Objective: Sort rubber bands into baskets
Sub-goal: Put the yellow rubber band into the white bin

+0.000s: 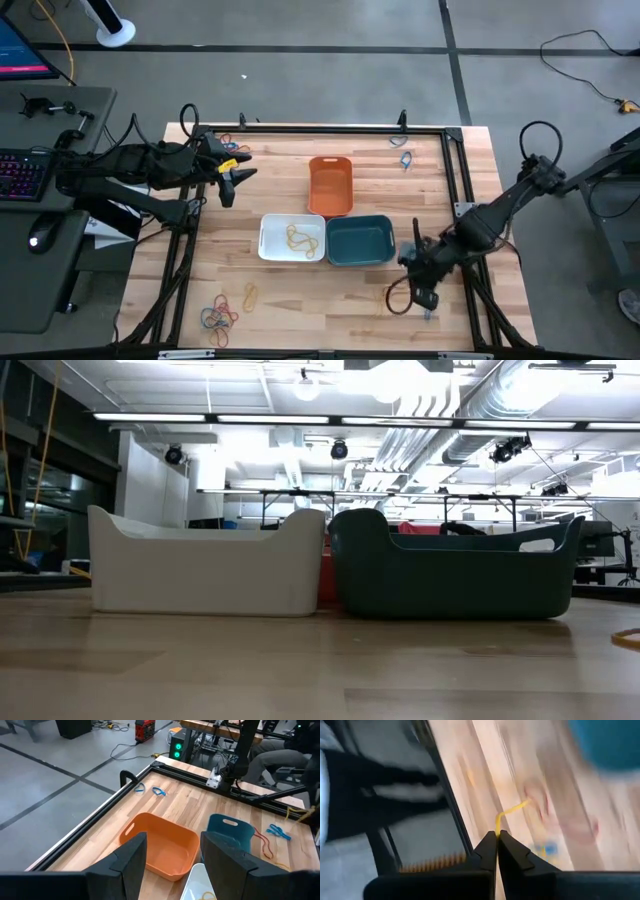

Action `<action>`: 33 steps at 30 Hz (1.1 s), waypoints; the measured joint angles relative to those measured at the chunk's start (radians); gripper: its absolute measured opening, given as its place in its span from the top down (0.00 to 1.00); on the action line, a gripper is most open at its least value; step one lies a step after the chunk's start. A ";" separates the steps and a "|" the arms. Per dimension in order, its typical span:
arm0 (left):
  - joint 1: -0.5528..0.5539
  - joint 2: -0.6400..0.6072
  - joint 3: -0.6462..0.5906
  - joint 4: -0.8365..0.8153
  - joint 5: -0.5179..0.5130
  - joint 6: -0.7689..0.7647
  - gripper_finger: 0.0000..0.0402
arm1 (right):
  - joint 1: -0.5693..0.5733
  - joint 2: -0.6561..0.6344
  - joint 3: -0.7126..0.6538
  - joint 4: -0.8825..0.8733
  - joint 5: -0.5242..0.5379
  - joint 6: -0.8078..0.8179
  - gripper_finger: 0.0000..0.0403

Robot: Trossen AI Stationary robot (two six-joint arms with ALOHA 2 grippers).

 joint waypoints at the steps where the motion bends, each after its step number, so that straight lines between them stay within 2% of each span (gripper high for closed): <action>1: 0.000 0.000 0.000 0.000 0.000 0.000 0.55 | -0.015 -0.009 0.000 0.035 0.027 -0.020 1.00; 8: 0.000 0.000 0.000 0.006 0.001 -0.036 0.55 | -0.195 0.003 0.001 0.360 0.033 -0.277 1.00; 15: 0.000 0.000 0.000 0.038 0.001 -0.082 0.55 | -0.378 0.138 0.001 0.730 -0.123 -0.531 1.00; 21: 0.000 0.000 0.000 0.080 0.001 -0.086 0.55 | -0.448 0.302 0.003 1.001 -0.254 -0.633 1.00; 25: 0.000 0.000 0.000 0.079 0.001 -0.129 0.55 | -0.475 0.390 0.034 1.069 -0.285 -0.686 1.00; 33: 0.000 0.000 0.000 0.078 0.001 -0.166 0.55 | -0.531 0.504 0.091 1.073 -0.294 -0.737 1.00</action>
